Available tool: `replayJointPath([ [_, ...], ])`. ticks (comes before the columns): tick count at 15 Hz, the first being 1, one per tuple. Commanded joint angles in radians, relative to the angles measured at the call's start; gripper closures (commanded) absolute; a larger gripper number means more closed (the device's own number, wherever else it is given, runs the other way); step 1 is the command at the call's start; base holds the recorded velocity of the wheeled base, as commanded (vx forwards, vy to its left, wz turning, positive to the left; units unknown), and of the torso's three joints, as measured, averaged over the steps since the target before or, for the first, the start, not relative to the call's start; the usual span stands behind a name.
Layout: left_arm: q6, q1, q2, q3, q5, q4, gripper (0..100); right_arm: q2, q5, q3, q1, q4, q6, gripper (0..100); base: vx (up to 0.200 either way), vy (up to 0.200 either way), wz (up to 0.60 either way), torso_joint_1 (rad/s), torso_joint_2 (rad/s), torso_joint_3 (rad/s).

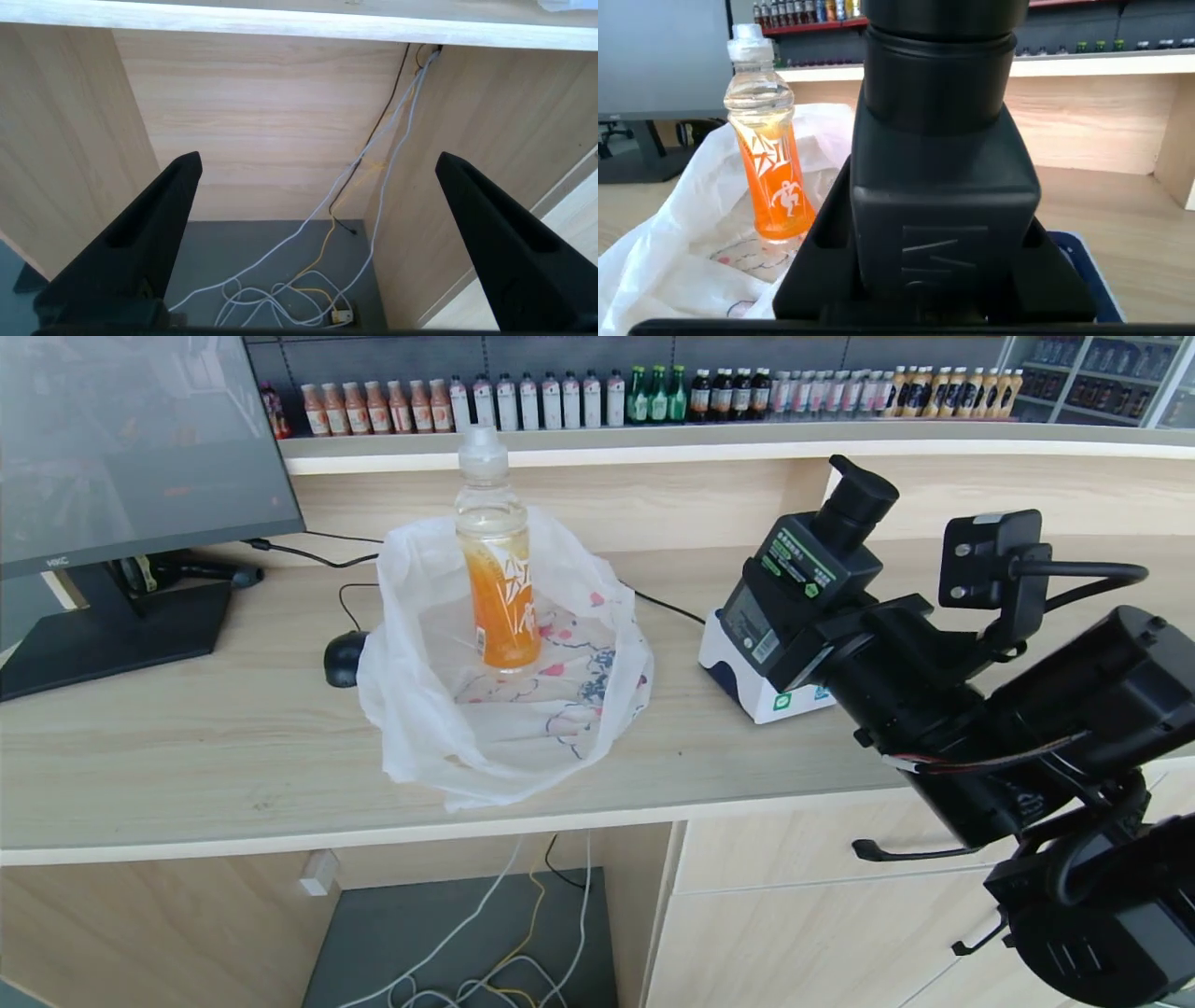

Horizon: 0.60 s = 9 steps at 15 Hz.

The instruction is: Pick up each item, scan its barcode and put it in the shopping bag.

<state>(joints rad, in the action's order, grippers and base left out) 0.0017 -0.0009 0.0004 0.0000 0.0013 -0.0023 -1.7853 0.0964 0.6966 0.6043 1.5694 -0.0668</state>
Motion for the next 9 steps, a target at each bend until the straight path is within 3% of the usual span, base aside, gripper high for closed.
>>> replayJointPath([
  [1, 0.0, 0.001, 0.0, 0.0, 0.0, -0.001, 0, 0.004, 0.0, -0.002, 0.0, 0.001, -0.001, 100, 0.0, 0.2, 0.0, -0.012, -0.01, 0.002],
  [8, 0.001, 0.001, 0.0, 0.0, 0.0, -0.001, 0, 0.012, 0.0, -0.011, -0.001, 0.001, 0.002, 100, 0.0, 0.2, 0.0, 0.004, 0.0, 0.003],
  [9, 0.001, 0.001, 0.0, 0.0, 0.0, -0.001, 0, 0.012, 0.0, -0.011, -0.001, 0.001, 0.002, 100, 0.0, 0.0, 0.0, 0.0, 0.0, 0.0],
])
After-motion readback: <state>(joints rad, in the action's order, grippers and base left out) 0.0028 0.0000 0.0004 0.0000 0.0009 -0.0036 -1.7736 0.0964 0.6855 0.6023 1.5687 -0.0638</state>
